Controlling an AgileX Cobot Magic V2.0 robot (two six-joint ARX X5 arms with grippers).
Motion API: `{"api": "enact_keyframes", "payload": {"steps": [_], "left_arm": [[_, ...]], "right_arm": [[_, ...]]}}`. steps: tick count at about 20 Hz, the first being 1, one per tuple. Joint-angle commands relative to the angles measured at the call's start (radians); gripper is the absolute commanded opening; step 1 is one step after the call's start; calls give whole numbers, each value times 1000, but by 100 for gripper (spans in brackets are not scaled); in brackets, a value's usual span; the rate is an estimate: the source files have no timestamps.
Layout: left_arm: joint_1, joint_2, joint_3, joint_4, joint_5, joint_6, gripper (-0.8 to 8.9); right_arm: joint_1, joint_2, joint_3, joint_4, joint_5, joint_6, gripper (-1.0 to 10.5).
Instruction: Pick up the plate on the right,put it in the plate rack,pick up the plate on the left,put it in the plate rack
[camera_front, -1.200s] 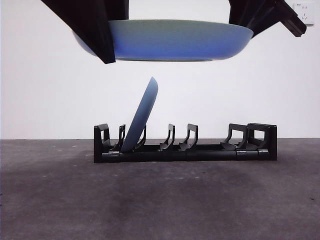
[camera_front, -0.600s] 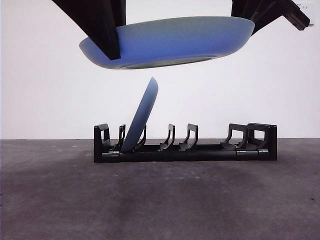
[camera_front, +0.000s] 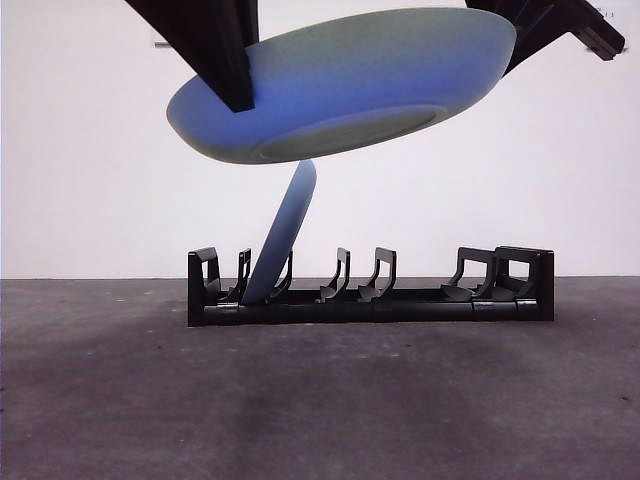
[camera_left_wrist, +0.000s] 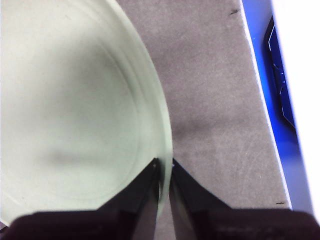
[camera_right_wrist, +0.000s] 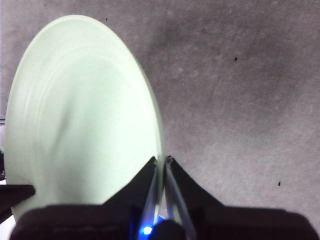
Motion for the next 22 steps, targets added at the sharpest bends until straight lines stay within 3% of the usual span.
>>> {"api": "enact_keyframes", "payload": {"steps": [1,6,9,12,17,22], "left_arm": [[1,7,-10,-14,27,-33,-8],[1,7,-10,21,100,-42,-8],[1,7,-10,60,136,-60,-9],[6,7,-10,157,171,-119,-9],[100,7,-10,528,331,-388,-9],[217,66,-10,1002,391,-697,-9]], "right_arm": [[-2,-12,12,18,-14,-18,15],[-3,-13,21,16,11,-33,284],[-3,-19,39,15,34,-34,297],[-3,-57,107,17,131,-34,297],[-3,-238,239,15,393,-35,288],[-2,-437,243,-41,412,-39,284]]}}
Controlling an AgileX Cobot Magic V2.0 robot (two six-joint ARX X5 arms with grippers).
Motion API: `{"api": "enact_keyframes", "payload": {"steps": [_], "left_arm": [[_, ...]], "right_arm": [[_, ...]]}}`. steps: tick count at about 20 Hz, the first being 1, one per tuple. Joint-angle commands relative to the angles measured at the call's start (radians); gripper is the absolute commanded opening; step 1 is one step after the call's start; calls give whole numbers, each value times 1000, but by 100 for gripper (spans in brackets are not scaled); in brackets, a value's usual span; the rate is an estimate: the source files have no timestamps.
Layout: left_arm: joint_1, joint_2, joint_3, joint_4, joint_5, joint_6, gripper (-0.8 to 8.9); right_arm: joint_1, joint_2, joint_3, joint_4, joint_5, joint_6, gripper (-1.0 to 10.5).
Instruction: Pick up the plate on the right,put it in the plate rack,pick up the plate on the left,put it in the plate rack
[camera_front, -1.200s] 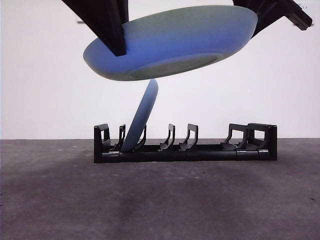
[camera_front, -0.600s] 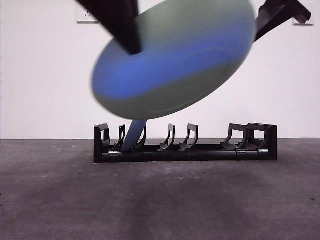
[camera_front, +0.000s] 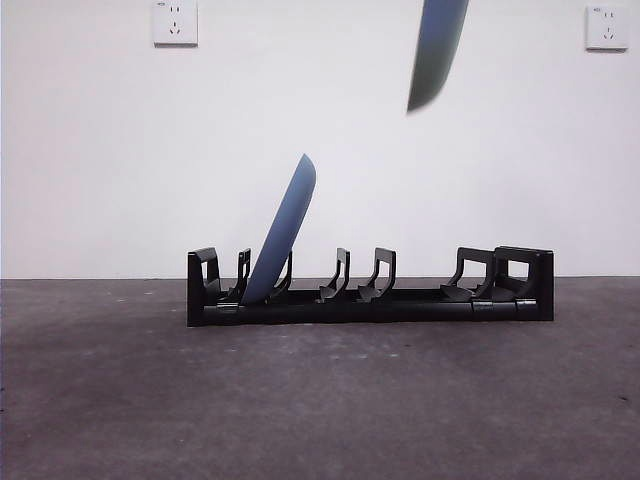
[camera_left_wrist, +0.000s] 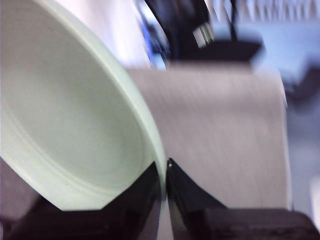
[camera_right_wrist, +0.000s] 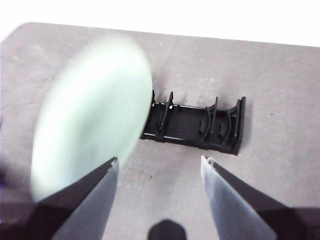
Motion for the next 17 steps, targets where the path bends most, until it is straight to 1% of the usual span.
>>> {"api": "enact_keyframes", "payload": {"steps": [1,4,7,11,15,17], "left_arm": [[35,64,-6,187,35,-184,-9],[51,153,-6,312,-105,-192,-9],[83,221,-6,375,-146,-193,-9],[138,295,-6,423,-146,-199,-9],[211,361,-5,447,-85,-212,-9],[237,389,3,446,-33,-212,-9]], "right_arm": [[0,-49,-7,-33,4,-14,284],[0,-99,-8,-96,4,-14,284],[0,-118,-9,-144,4,-14,284],[0,-123,-9,-182,4,-14,284],[0,-124,-10,-182,4,-14,284],[0,-120,-11,-182,4,-15,284]]}}
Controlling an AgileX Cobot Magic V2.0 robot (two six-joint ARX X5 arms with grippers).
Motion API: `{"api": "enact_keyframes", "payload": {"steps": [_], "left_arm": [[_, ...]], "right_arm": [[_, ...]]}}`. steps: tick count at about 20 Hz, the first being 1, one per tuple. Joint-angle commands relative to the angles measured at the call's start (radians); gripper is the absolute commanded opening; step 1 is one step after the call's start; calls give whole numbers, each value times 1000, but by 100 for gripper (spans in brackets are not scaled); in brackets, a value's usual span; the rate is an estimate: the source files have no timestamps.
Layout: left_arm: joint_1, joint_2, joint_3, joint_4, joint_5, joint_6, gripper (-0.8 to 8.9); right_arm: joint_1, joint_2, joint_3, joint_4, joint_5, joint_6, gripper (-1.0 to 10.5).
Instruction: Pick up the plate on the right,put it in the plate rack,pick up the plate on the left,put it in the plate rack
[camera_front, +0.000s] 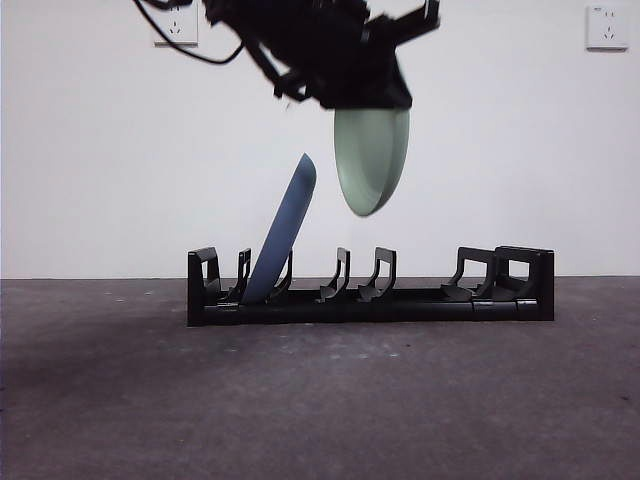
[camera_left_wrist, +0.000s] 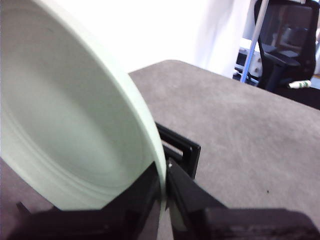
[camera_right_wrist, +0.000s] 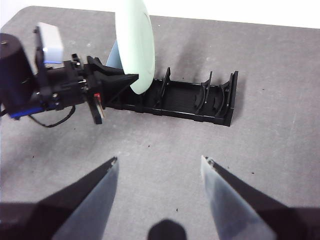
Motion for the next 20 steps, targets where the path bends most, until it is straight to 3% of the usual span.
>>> {"api": "enact_keyframes", "payload": {"steps": [1,9,15,20], "left_arm": [[18,32,8,21,27,1,-9],[56,121,67,-4,53,62,-9],[63,158,67,-38,61,95,-9],[69,160,67,-93,61,172,-9]], "right_arm": [[0,0,-13,-16,4,-11,284],[1,0,-96,12,2,-10,284],[1,0,-161,80,-61,-6,284],[1,0,-198,103,-95,-6,284]]}}
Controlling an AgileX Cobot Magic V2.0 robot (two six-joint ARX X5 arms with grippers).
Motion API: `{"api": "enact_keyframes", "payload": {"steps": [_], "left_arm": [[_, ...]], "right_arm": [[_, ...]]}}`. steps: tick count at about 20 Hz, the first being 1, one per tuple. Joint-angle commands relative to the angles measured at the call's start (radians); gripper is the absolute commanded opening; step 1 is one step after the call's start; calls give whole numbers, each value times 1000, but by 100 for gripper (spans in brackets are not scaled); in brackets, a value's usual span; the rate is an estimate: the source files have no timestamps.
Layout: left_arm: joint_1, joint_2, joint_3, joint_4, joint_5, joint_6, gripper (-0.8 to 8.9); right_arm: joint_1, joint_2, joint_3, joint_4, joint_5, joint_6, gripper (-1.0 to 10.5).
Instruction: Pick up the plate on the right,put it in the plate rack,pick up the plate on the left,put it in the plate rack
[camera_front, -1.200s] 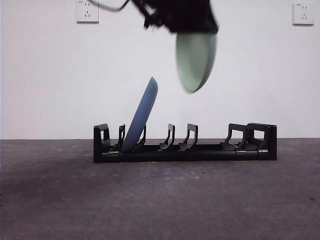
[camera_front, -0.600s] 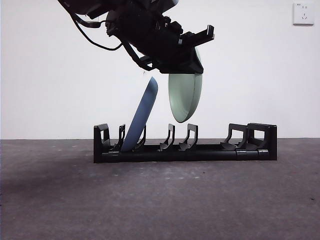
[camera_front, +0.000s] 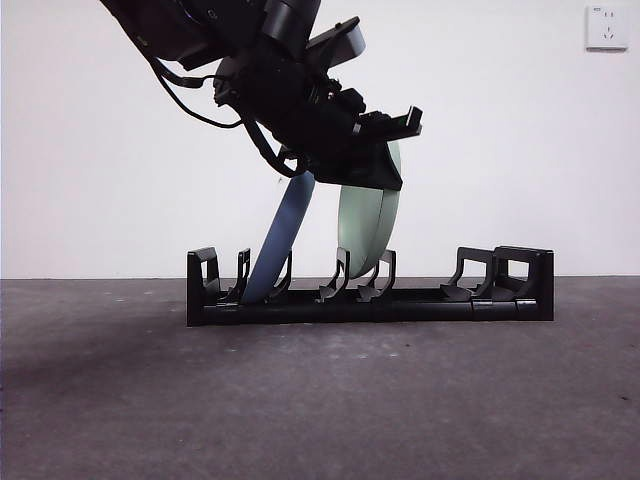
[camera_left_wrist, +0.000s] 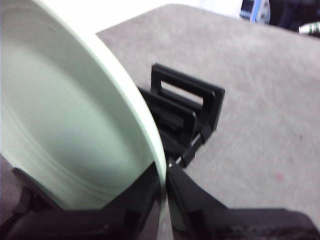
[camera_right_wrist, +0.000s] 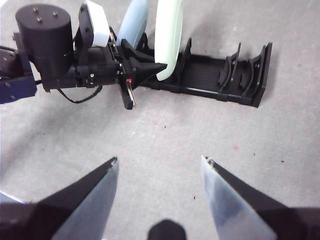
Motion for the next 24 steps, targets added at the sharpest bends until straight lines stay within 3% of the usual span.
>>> {"api": "enact_keyframes", "payload": {"steps": [1,6,18,19,22,24], "left_arm": [[9,16,2,-16,0,60,-9],[10,40,2,-29,-1,61,-9],[-2,71,2,-56,-15,61,0],[-7,71,2,-56,-14,61,10],[-22,71,2,-56,-15,61,164],[-31,71,2,-56,-15,57,162]], "right_arm": [[1,-2,-18,15,-12,-6,284],[1,-3,-18,31,-50,-3,284],[1,-3,-18,26,-52,-4,284],[1,-3,-18,26,-52,-4,284],[2,-3,-18,21,-52,-7,284],[1,-3,-18,10,-52,-11,284]]}}
